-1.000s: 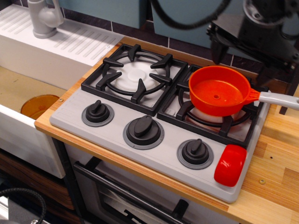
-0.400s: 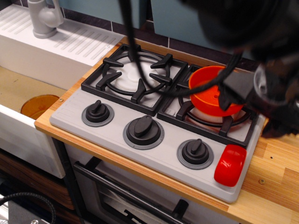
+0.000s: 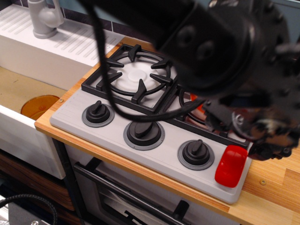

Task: End effector transition from pot or pan to object

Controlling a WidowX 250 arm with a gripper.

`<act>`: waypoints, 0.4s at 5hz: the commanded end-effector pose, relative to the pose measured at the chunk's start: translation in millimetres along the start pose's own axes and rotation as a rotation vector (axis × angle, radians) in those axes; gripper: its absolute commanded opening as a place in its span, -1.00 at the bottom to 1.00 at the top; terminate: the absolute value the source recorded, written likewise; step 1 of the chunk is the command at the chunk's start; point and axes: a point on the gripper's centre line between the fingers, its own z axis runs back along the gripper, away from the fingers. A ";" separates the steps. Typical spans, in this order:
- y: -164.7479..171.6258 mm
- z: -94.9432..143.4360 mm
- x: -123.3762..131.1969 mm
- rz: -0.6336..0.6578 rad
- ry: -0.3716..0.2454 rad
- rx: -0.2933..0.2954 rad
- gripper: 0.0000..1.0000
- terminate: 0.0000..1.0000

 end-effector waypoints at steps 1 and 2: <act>-2.9 -13.0 -9.3 0.012 -0.040 -0.040 1.00 -1.00; -7.3 -24.1 -15.8 0.018 -0.027 -0.053 1.00 -1.00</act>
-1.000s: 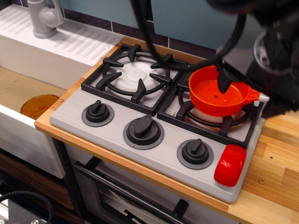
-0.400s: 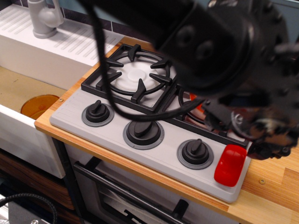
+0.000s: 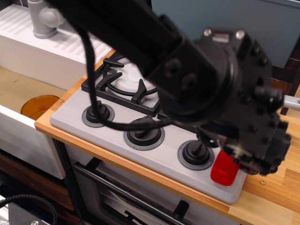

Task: End effector transition from pot or pan to object

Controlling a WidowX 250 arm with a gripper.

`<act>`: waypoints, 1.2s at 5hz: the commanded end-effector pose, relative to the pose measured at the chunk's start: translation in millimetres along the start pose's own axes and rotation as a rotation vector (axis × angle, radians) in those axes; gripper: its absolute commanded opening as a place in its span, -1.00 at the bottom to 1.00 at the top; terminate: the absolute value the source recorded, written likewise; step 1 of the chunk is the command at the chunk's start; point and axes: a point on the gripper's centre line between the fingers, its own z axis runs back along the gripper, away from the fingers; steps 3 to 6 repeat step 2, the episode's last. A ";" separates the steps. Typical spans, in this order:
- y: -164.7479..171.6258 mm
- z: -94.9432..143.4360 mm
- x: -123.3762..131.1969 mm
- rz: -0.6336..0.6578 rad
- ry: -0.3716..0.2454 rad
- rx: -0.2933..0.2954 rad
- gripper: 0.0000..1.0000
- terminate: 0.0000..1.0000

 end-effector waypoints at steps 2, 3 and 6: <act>-5.8 -14.5 0.3 0.022 -0.002 -0.032 1.00 1.00; -5.8 -14.5 0.3 0.022 -0.002 -0.032 1.00 1.00; -5.8 -14.5 0.3 0.022 -0.002 -0.032 1.00 1.00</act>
